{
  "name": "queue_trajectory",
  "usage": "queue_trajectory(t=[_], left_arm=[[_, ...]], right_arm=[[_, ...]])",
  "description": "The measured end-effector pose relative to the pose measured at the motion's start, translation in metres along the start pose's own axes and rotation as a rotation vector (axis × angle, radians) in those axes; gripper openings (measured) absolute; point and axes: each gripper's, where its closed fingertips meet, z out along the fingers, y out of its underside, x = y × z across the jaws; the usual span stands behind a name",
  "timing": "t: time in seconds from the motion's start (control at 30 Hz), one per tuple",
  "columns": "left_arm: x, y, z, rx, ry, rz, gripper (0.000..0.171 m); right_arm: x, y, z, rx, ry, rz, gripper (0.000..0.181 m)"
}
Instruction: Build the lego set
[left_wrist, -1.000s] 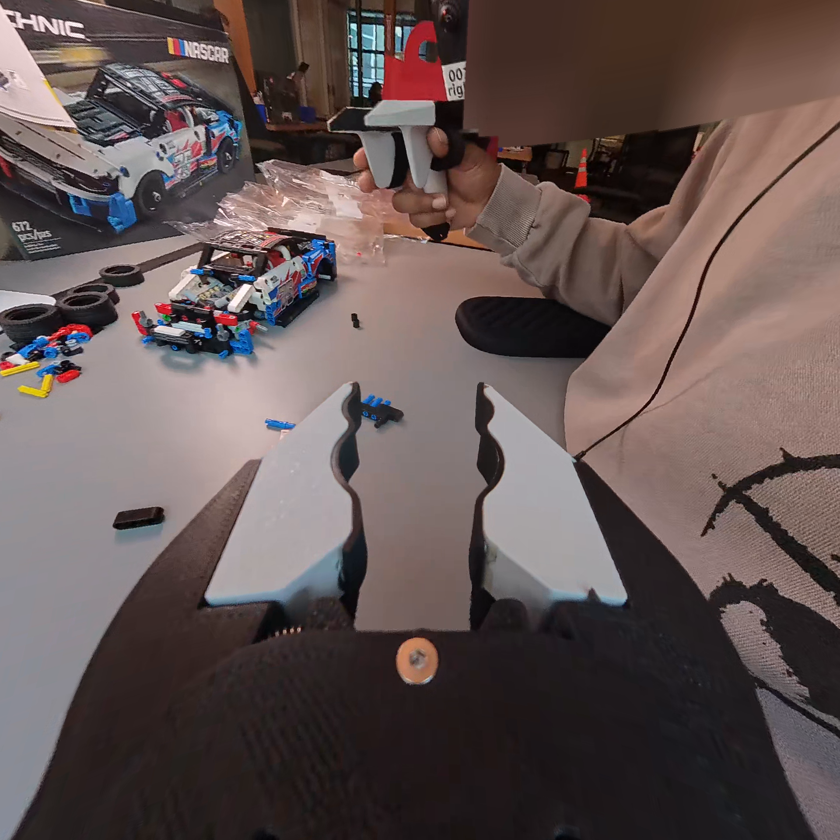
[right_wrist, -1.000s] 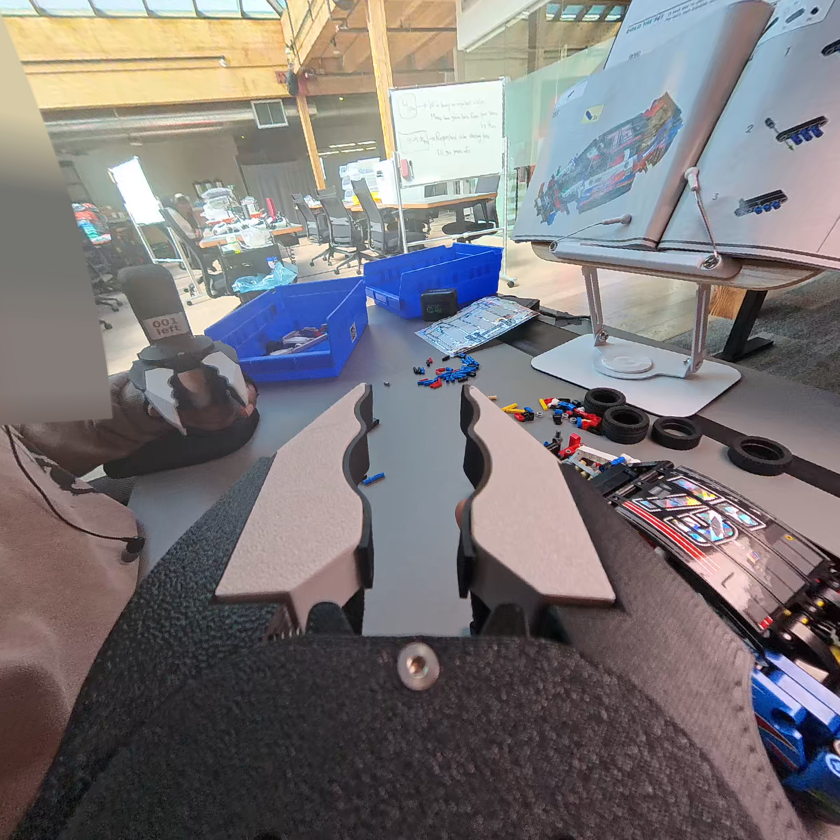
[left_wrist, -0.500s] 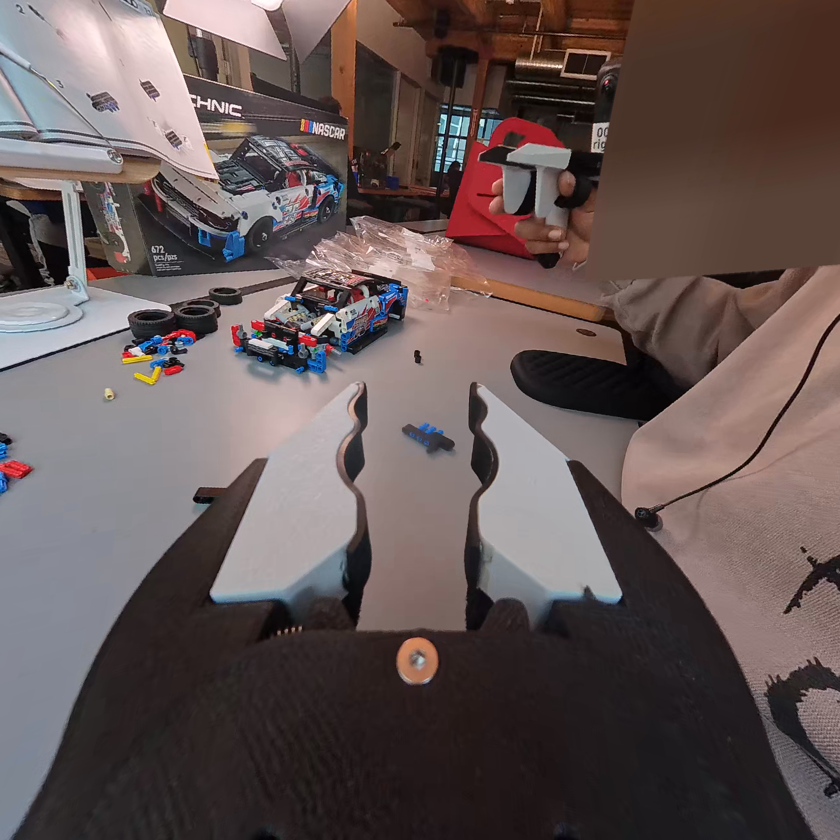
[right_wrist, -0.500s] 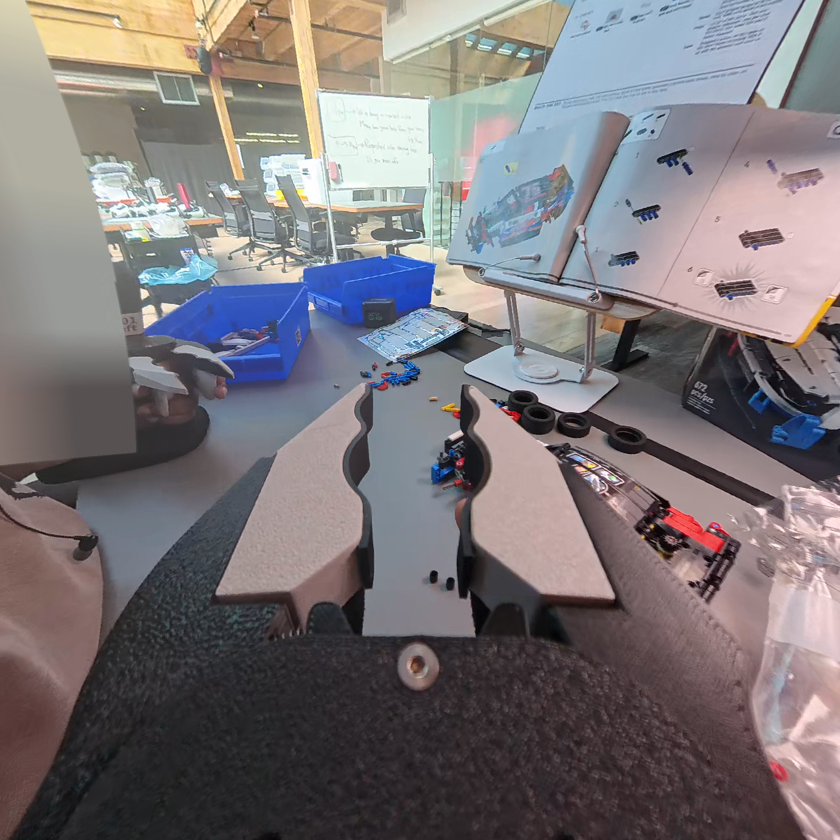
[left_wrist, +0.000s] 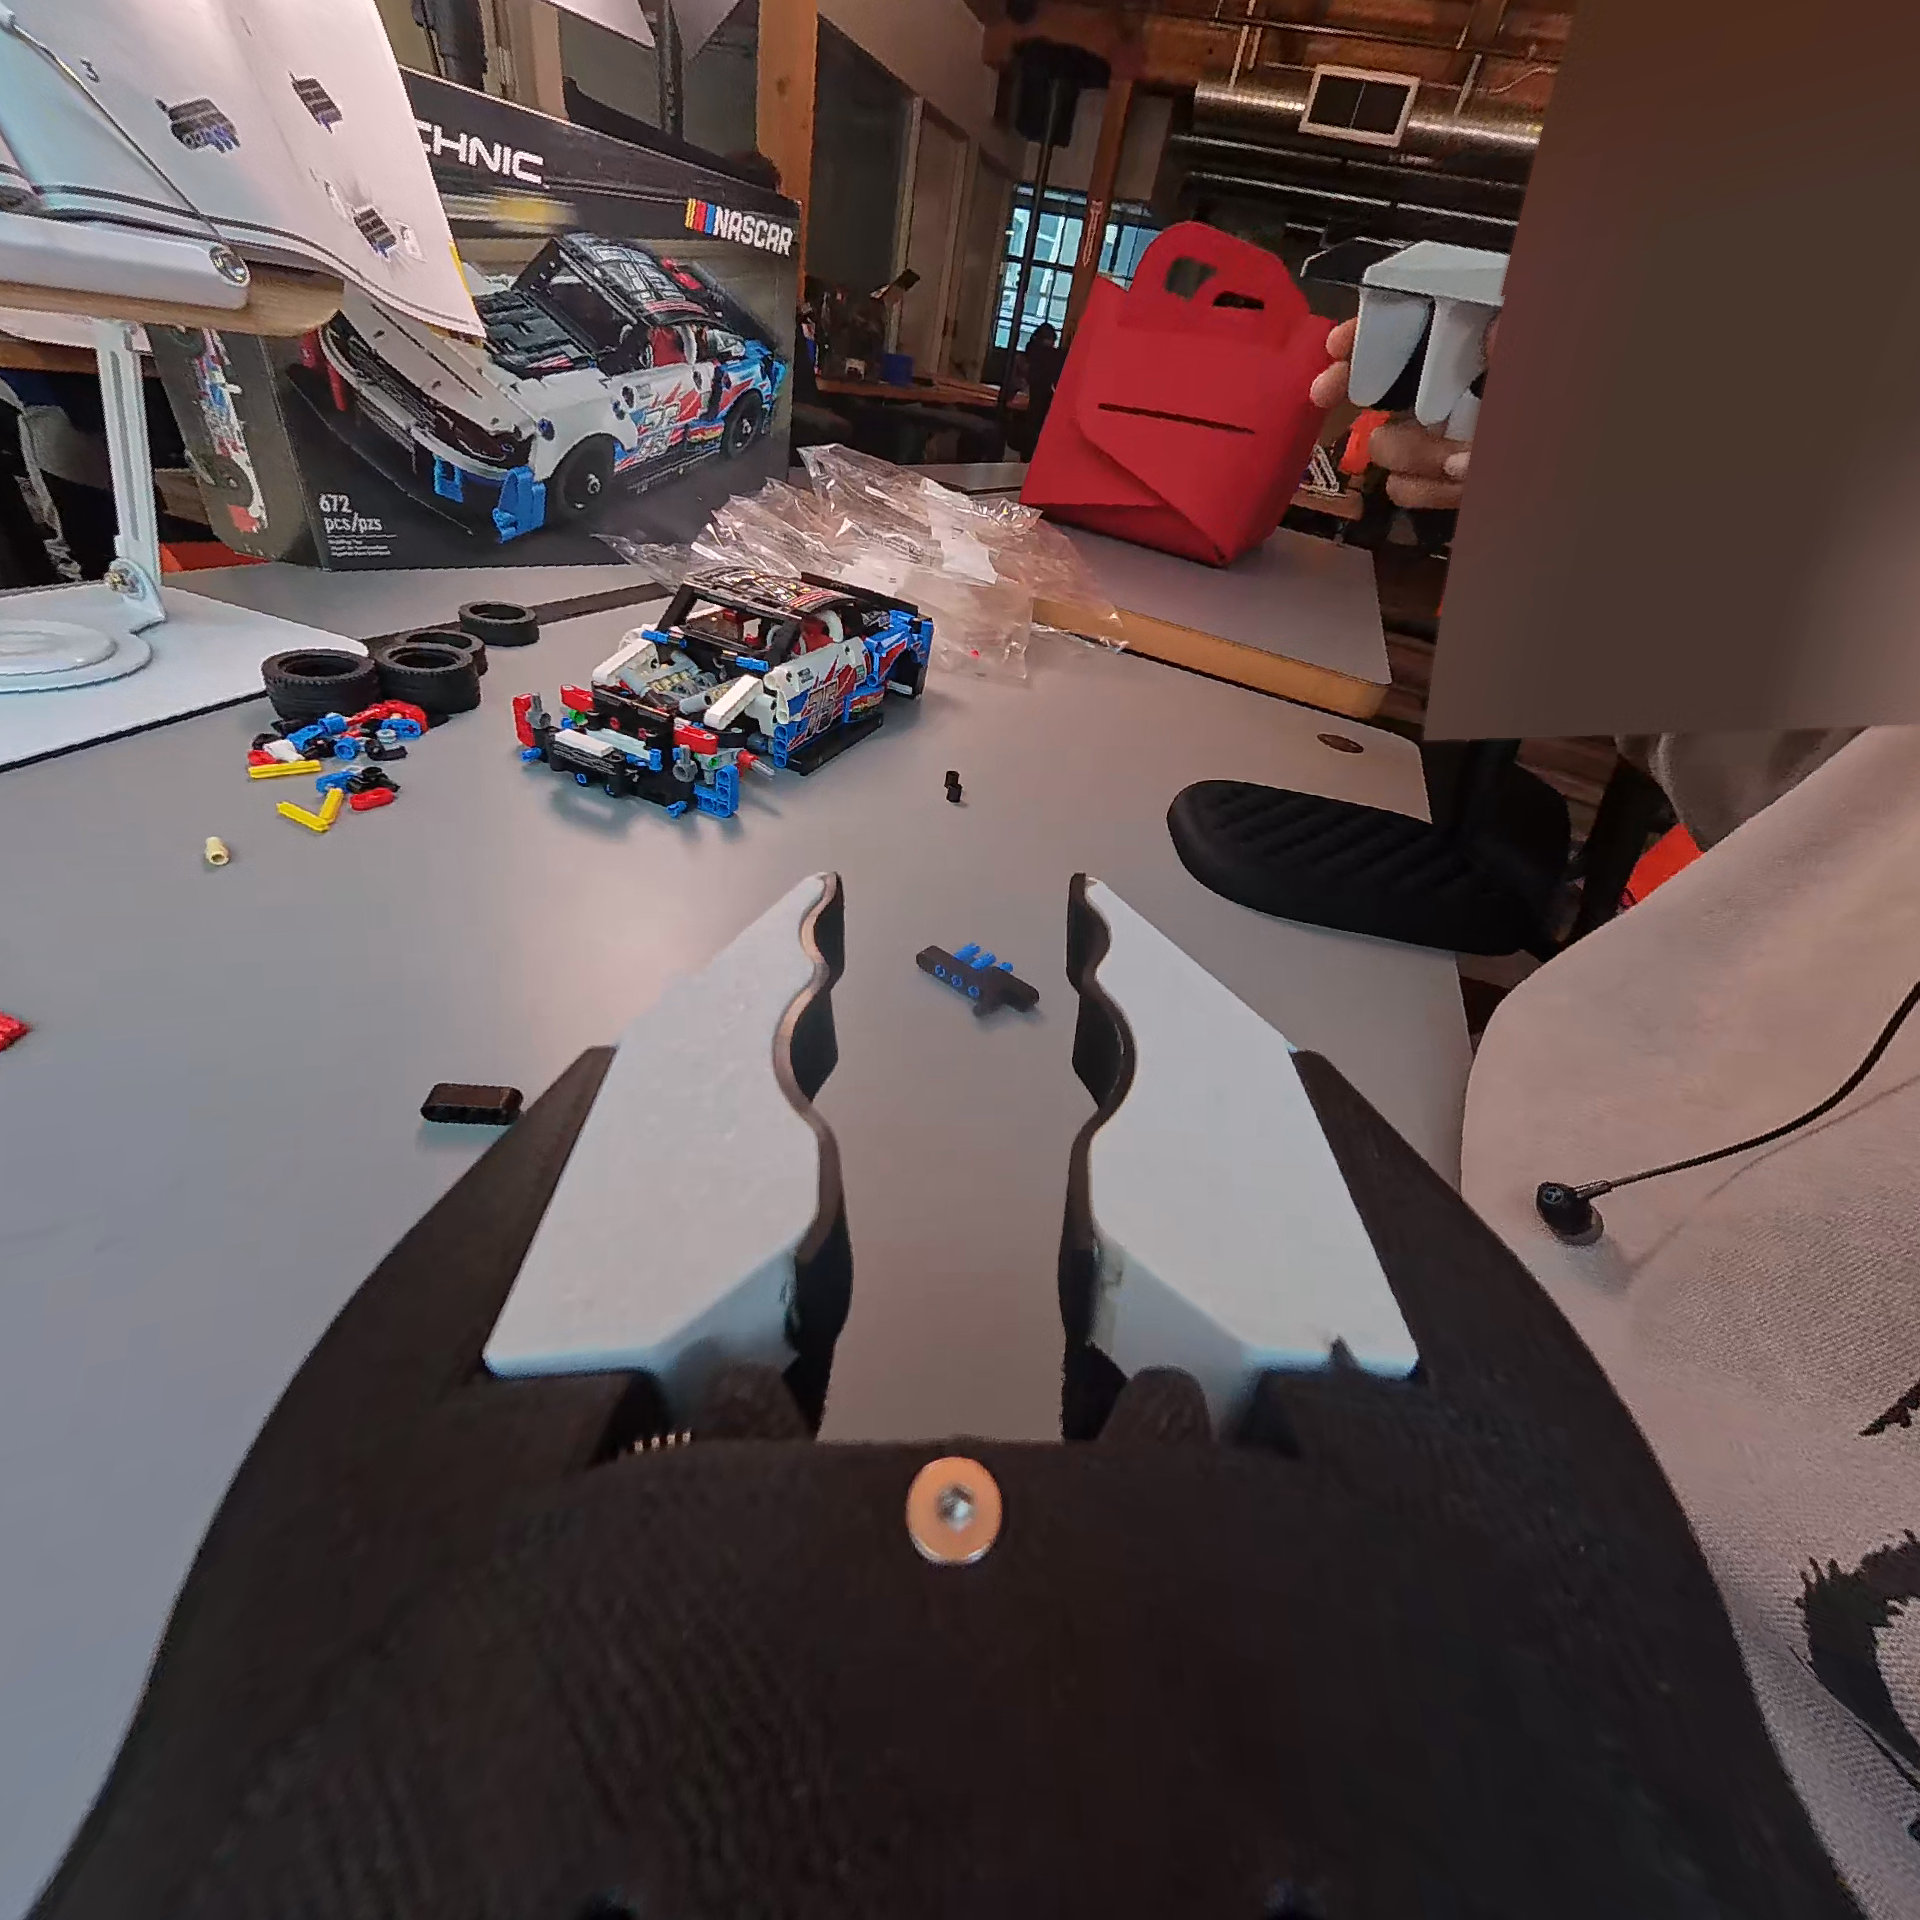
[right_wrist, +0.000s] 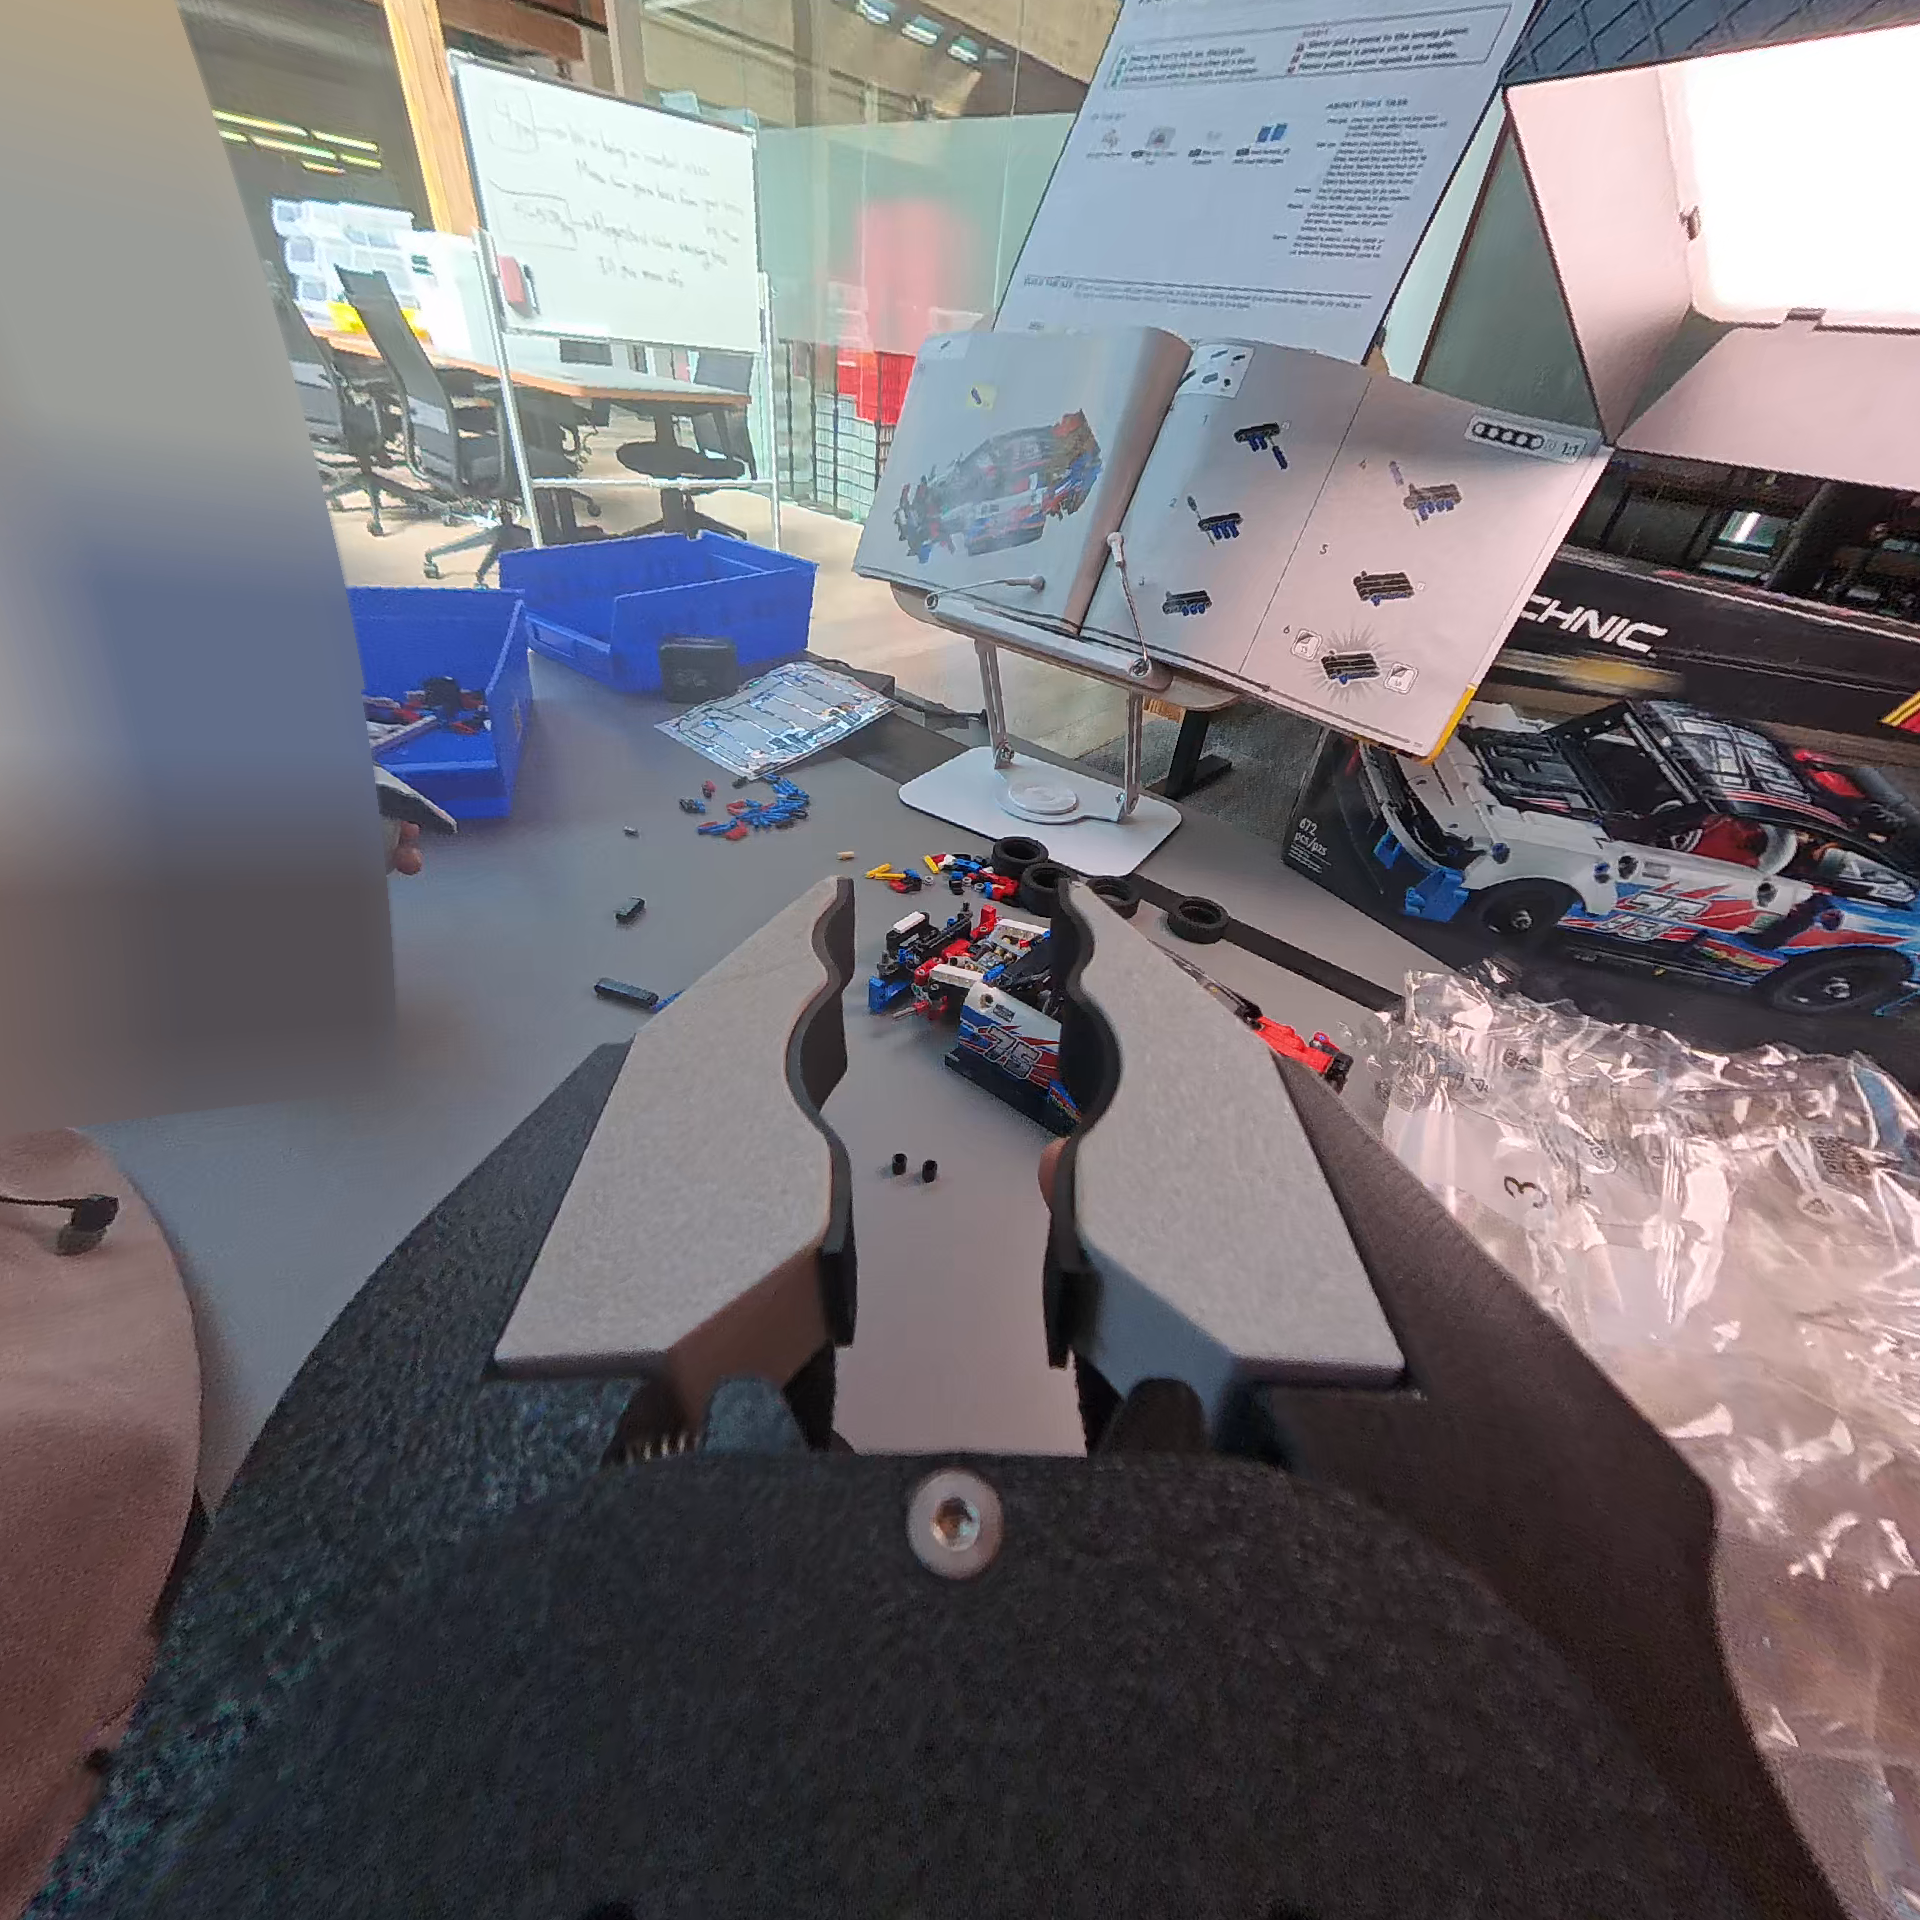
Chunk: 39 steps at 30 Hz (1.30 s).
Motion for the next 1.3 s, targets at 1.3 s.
queue_trajectory(t=[1.3], left_arm=[[-0.025,0.043,0.02,-0.285,-0.185,0.009,0.029]], right_arm=[[-0.14,0.171,0.146,-0.423,-0.44,-0.225,0.019]])
